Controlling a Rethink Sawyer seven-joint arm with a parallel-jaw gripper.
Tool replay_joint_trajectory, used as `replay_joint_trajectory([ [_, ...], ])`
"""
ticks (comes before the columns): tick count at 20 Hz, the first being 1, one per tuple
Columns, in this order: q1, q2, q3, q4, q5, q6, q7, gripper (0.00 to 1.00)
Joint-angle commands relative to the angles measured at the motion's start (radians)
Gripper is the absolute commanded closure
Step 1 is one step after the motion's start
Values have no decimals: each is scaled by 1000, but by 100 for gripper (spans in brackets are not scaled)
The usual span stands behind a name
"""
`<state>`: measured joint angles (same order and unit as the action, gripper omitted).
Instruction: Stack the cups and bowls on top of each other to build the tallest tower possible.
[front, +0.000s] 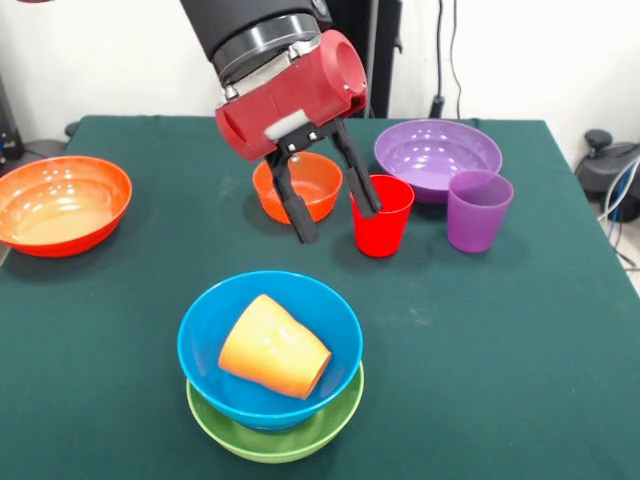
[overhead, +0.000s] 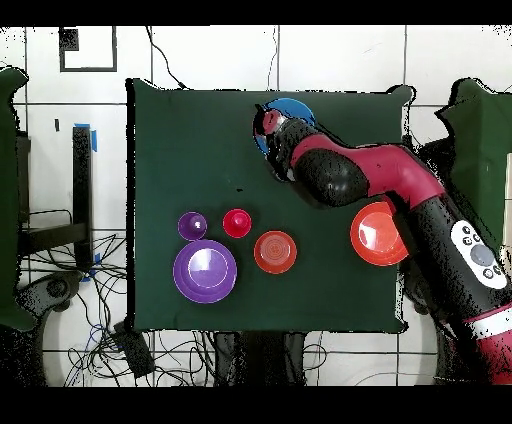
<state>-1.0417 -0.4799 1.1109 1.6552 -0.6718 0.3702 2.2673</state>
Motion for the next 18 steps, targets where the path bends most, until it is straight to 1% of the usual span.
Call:
replay_joint_trajectory([
  [1, 82, -119, -168, 60, -113, -445, 121, 0],
  [4, 101, -128, -187, 51, -98, -460, 113, 0],
  [8, 110, -119, -201, 47, -57, -467, 76, 0],
  [13, 139, -138, -242, 46, -16, -482, 64, 0],
  [18, 150, -140, -256, 43, 0, -478, 58, 0],
])
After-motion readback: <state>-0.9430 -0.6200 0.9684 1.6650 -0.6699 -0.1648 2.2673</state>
